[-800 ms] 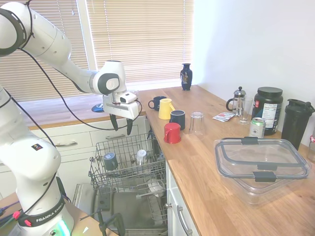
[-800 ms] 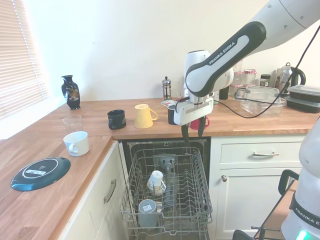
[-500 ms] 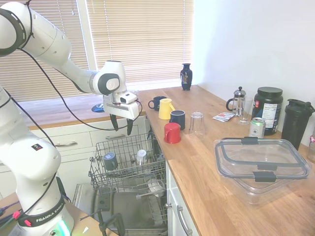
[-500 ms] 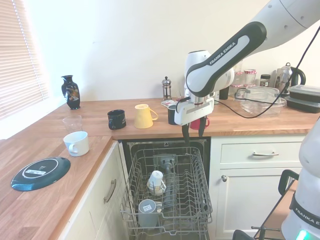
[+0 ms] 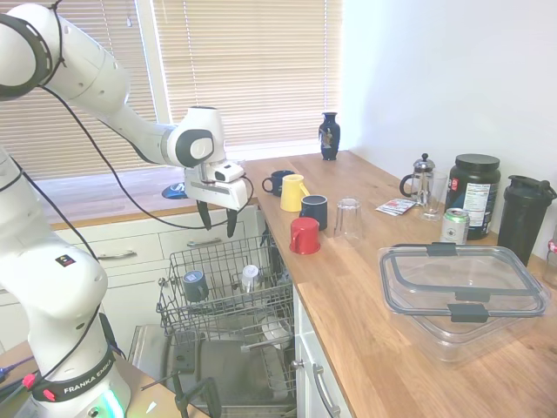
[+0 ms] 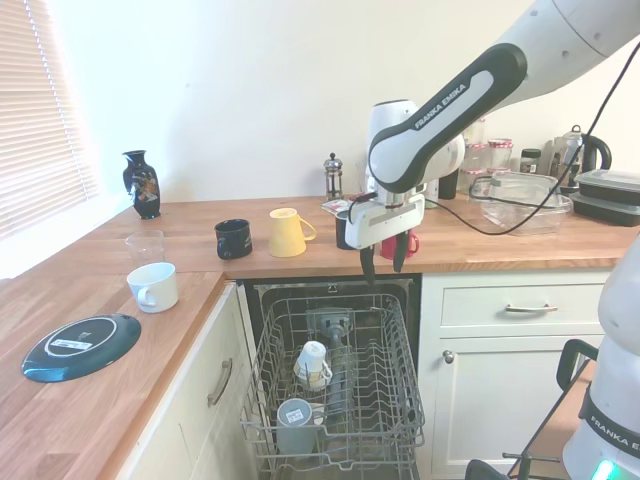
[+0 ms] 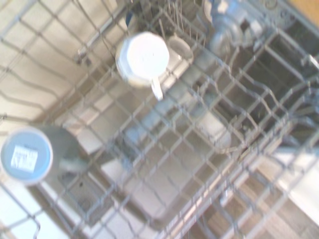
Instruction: Unload a mug from dishwasher
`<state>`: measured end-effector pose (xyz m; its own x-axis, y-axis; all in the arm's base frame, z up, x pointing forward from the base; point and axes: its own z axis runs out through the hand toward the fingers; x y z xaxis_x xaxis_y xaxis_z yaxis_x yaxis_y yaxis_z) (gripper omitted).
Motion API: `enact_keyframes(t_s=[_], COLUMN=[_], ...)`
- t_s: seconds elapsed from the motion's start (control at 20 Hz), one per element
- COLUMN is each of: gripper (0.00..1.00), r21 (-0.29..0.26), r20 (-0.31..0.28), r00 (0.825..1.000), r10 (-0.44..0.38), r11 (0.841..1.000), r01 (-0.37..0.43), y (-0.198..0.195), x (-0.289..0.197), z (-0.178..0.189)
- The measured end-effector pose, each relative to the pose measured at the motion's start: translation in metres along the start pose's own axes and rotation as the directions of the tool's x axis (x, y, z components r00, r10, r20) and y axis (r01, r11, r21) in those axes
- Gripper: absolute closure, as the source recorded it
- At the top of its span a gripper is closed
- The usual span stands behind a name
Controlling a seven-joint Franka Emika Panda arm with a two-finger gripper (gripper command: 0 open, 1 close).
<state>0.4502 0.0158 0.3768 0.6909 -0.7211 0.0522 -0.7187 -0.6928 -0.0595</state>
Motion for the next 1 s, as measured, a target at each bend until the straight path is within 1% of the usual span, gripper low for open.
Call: enact_keyframes(t_s=[0.35,0.55,0.75,0.85,1.0], gripper=[0.00,0.00,0.00,0.00,0.00], r21=[-0.009,-0.054,-0.111,-0.127,-0.133], r20=[0.001,0.002,-0.002,-0.008,-0.025], r00=[0.999,0.997,0.993,0.989,0.983], r10=[-0.035,-0.074,-0.121,-0.146,-0.184], r11=[0.999,0.996,0.987,0.981,0.975], r01=[0.035,0.074,0.120,0.143,0.179], y=[-0.046,-0.070,-0.087,-0.091,-0.095], x=[0.029,0.033,0.021,0.017,0.015], z=[0.012,0.033,0.062,0.074,0.087])
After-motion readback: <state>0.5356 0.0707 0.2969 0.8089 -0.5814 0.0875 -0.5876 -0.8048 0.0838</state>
